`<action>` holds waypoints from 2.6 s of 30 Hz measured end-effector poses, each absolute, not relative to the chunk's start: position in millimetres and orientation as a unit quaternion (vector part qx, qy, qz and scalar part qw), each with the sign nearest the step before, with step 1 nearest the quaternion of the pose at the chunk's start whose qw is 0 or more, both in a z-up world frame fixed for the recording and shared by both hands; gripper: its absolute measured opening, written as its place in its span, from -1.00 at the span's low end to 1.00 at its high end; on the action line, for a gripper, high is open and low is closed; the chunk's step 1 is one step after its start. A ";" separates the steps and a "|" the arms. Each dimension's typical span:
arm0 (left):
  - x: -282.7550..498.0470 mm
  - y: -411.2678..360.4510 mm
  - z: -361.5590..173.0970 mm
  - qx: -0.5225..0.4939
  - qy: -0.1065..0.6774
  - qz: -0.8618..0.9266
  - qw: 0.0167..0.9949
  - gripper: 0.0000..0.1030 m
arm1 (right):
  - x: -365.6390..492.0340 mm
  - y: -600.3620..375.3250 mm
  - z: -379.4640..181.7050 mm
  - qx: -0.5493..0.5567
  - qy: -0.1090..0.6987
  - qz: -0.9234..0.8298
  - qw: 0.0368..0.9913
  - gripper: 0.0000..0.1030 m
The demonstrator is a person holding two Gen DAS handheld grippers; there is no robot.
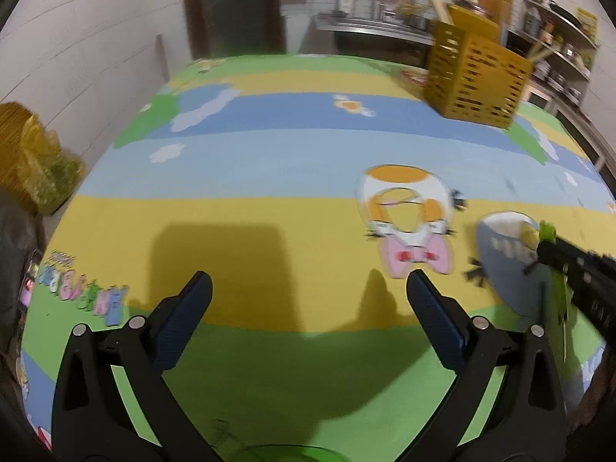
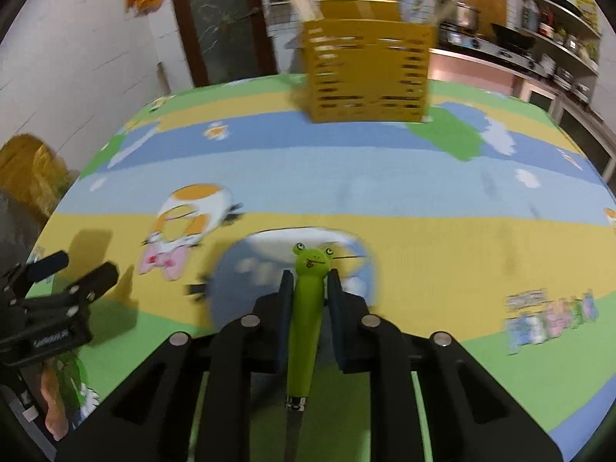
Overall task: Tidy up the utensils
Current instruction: 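Lift the frog fork with the right tool while the left tool closes on a metal spoon, then lift the fork and spoon and carry both over the yellow caddy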
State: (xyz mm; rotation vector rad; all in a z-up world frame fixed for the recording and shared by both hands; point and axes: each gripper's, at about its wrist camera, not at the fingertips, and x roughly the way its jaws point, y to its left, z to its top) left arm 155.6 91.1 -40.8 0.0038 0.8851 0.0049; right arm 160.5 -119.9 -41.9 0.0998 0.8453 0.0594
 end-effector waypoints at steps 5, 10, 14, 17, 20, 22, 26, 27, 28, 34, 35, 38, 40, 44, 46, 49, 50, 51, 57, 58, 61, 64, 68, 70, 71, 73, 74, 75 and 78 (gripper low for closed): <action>154.3 50.4 -44.2 -0.003 0.449 -0.079 0.890 0.90 | 156.8 -175.1 -45.7 0.057 0.418 -0.013 0.907 -0.64; 149.7 3.1 -52.3 0.041 0.476 -0.152 0.865 0.90 | 150.9 -211.9 -52.9 0.064 0.421 -0.034 0.904 -0.64; 144.1 -21.3 -55.6 0.085 0.468 -0.161 0.865 0.90 | 150.8 -225.1 -57.4 0.081 0.421 -0.026 0.903 -0.64; 143.6 -30.3 -57.4 0.095 0.475 -0.165 0.859 0.88 | 153.0 -221.5 -57.1 0.071 0.419 -0.018 0.905 -0.64; 142.6 -38.2 -58.6 0.105 0.474 -0.163 0.859 0.84 | 153.6 -219.1 -57.8 0.065 0.418 -0.009 0.906 -0.64; 143.0 -39.4 -57.9 0.106 0.467 -0.158 0.863 0.68 | 154.6 -220.8 -58.7 0.070 0.419 -0.005 0.905 -0.64; 150.4 -35.5 -54.8 0.087 0.465 -0.134 0.871 0.24 | 154.4 -222.2 -58.6 0.074 0.419 0.001 0.905 -0.64; 152.2 -33.7 -53.8 0.083 0.466 -0.127 0.872 0.17 | 154.3 -222.1 -58.5 0.075 0.419 0.002 0.905 -0.64; 154.0 -31.3 -53.3 0.079 0.466 -0.123 0.873 0.04 | 154.4 -222.3 -58.7 0.076 0.419 0.003 0.905 -0.64; 165.5 -21.1 -52.2 0.050 0.471 -0.095 0.876 -0.13 | 155.1 -221.8 -58.8 0.075 0.421 0.005 0.904 -0.64; 164.5 -23.5 -52.4 0.057 0.472 -0.092 0.875 -0.14 | 155.3 -221.6 -58.9 0.074 0.422 0.004 0.904 -0.64; 160.8 -29.0 -52.0 0.067 0.478 -0.086 0.872 -0.27 | 155.8 -219.6 -58.8 0.067 0.426 0.000 0.902 -0.64; 159.9 -30.7 -50.2 0.065 0.490 -0.087 0.865 -0.43 | 156.6 -217.5 -58.2 0.062 0.431 -0.003 0.900 -0.64; 160.3 -34.3 -49.9 0.071 0.502 -0.090 0.857 -0.70 | 157.8 -215.5 -57.9 0.057 0.434 -0.004 0.899 -0.64; 163.5 -33.9 -49.7 0.066 0.505 -0.093 0.856 -0.83 | 158.3 -215.4 -57.9 0.059 0.432 -0.005 0.900 -0.64; 173.7 -28.6 -49.2 0.037 0.511 -0.097 0.853 -0.85 | 160.5 -216.9 -57.8 0.068 0.429 -0.004 0.901 -0.65; 176.3 -26.9 -48.3 0.027 0.510 -0.099 0.854 -0.85 | 160.7 -217.4 -57.4 0.071 0.428 -0.002 0.901 -0.66; 178.5 -25.1 -46.9 0.018 0.506 -0.100 0.856 -0.85 | 159.7 -218.1 -55.8 0.077 0.424 0.000 0.903 -0.67; 173.0 -19.1 -24.4 -0.011 0.447 -0.094 0.889 -0.85 | 154.8 -221.5 -43.7 0.094 0.385 0.007 0.918 -0.69; 171.3 -18.6 -19.0 -0.011 0.434 -0.091 0.896 -0.85 | 152.9 -222.2 -39.6 0.094 0.374 0.002 0.922 -0.69; 162.4 -16.9 0.6 -0.010 0.383 -0.077 0.920 -0.85 | 148.0 -225.5 -27.1 0.103 0.341 0.004 0.935 -0.69; 155.2 -12.8 18.1 -0.019 0.338 -0.069 0.938 -0.85 | 141.3 -228.7 -12.4 0.110 0.305 0.004 0.946 -0.69; 149.6 -8.9 35.1 -0.029 0.288 -0.051 0.956 -0.85 | 133.7 -231.8 6.4 0.112 0.258 0.005 0.960 -0.69; 148.0 -8.5 40.3 -0.030 0.269 -0.042 0.962 -0.85 | 130.5 -232.5 15.1 0.110 0.238 0.002 0.965 -0.69; 147.4 -8.0 42.3 -0.032 0.262 -0.040 0.964 -0.85 | 128.7 -232.9 19.0 0.110 0.228 0.001 0.968 -0.69; 145.9 -7.3 46.6 -0.038 0.247 -0.038 0.967 -0.85 | 124.9 -232.9 26.7 0.107 0.207 0.000 0.972 -0.69; 145.5 -7.5 47.5 -0.040 0.243 -0.038 0.969 -0.85 | 123.6 -232.6 28.9 0.106 0.202 0.000 0.974 -0.69; 145.4 -7.4 48.9 -0.042 0.239 -0.037 0.969 -0.85 | 123.0 -232.1 30.8 0.104 0.196 -0.001 0.975 -0.69; 147.2 -8.9 53.5 -0.042 0.230 -0.037 0.972 -0.85 | 121.7 -230.8 37.0 0.099 0.180 0.001 0.979 -0.69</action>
